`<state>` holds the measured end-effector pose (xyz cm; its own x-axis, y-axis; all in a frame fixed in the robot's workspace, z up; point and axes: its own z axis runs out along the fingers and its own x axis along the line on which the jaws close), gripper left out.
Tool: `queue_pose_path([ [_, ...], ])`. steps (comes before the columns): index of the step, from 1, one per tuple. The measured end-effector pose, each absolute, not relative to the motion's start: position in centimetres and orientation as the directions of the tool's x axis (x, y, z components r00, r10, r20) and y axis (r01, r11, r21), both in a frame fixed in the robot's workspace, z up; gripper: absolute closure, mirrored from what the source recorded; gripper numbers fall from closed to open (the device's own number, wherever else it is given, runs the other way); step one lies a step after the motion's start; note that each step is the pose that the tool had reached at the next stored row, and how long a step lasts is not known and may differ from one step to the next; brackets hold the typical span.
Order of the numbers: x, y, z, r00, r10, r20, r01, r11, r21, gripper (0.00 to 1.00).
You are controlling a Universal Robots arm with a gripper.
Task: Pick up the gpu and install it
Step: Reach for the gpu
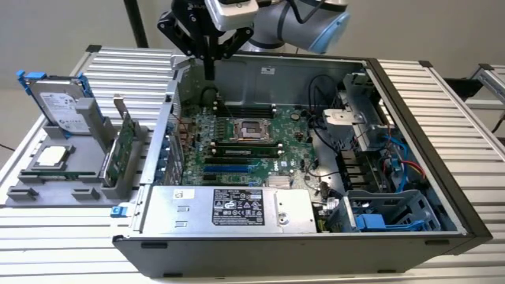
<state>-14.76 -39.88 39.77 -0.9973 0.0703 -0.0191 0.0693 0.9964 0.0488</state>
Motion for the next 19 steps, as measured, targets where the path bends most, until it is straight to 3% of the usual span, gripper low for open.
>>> queue_pose_path([
  [19, -15.81, -39.88, 39.77, -0.998, 0.065, -0.019, 0.064, 0.997, 0.049, 1.00],
])
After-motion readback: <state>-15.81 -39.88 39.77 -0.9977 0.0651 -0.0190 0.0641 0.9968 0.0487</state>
